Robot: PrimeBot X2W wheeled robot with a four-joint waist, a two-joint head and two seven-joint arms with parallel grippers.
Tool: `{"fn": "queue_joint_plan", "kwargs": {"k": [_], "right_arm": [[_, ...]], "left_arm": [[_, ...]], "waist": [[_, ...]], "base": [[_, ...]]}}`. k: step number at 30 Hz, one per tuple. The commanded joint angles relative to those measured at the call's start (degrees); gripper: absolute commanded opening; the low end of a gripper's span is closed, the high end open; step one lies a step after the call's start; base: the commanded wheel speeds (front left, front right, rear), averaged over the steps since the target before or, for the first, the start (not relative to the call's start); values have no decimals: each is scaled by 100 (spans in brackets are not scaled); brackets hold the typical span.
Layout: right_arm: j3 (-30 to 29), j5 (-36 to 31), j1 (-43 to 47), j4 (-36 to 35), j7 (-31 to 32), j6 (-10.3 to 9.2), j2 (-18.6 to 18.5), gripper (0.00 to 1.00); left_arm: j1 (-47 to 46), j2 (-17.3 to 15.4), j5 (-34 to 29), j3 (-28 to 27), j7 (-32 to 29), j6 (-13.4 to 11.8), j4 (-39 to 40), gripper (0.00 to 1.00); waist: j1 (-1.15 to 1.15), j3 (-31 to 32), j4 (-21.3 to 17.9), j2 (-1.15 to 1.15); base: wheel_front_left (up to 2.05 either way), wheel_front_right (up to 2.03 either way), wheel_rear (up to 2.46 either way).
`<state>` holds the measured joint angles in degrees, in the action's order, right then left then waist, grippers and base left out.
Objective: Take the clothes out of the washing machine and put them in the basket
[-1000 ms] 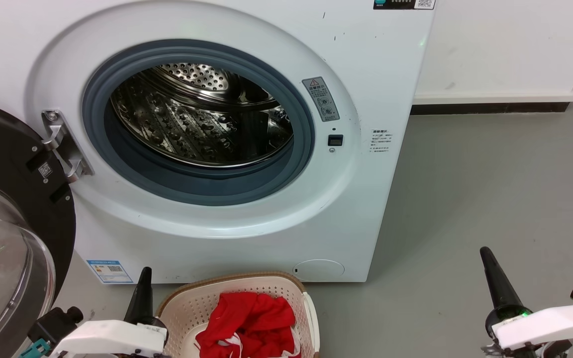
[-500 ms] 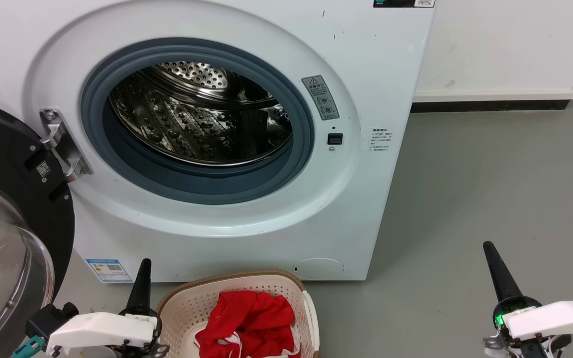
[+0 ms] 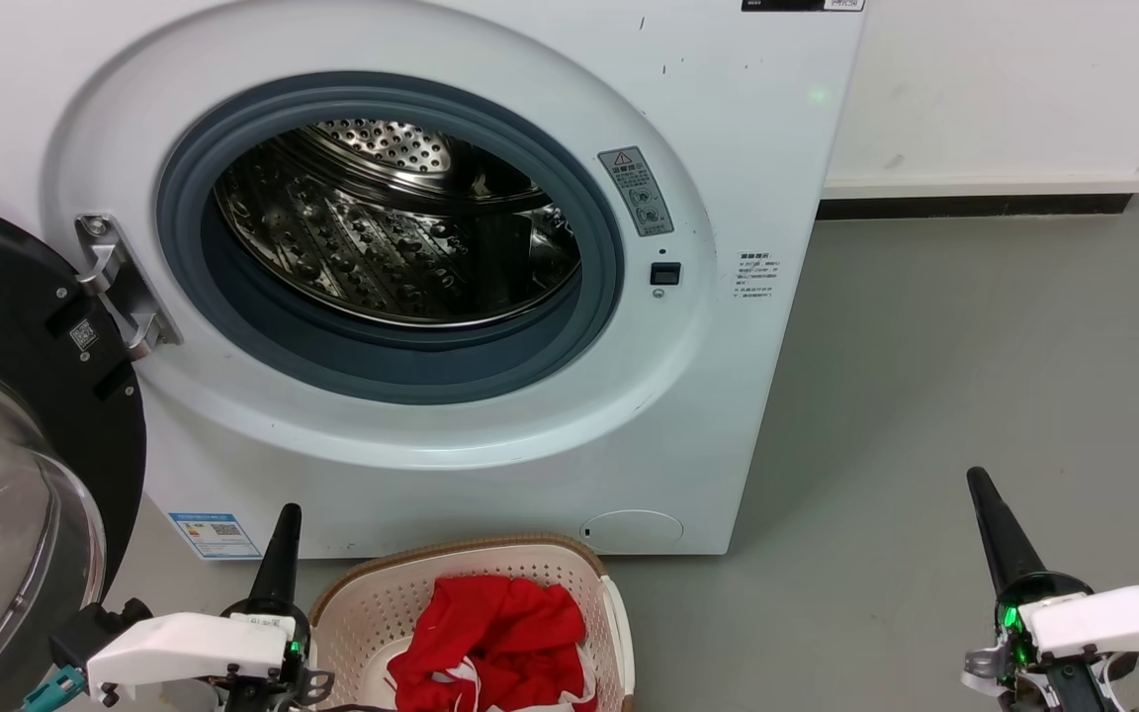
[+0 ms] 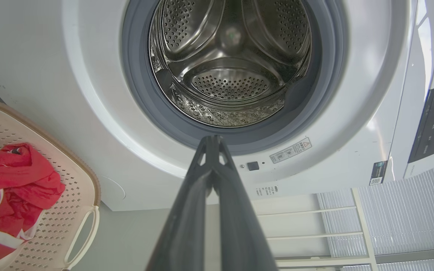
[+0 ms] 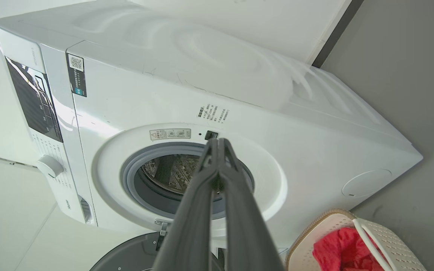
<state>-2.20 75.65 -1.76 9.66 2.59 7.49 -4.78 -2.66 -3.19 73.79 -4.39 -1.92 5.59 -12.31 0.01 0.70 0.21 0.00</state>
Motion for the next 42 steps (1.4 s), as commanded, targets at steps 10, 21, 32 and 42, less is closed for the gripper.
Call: {"fn": "queue_joint_plan", "kwargs": {"k": [10,21,32,42], "right_arm": [[-64,571,-225,112,64,1,-12,0],[-118,1080,-331,242,124,1,3,0],[-173,1543,-410,359,179,0,20,0],[-216,1868,-470,441,222,0,35,0]], "left_arm": [[-189,7,562,-85,-149,85,-38,0],[-279,17,1067,-138,-283,133,-93,0],[-350,29,1537,-194,-399,176,-148,0],[-391,36,1872,-232,-482,207,-186,0]], "waist": [[-1,-21,-5,0],[-1,-45,-11,0],[-1,-68,-16,0],[-1,-88,-21,0]], "base": [[0,0,0],[0,0,0],[0,0,0],[0,0,0]]}}
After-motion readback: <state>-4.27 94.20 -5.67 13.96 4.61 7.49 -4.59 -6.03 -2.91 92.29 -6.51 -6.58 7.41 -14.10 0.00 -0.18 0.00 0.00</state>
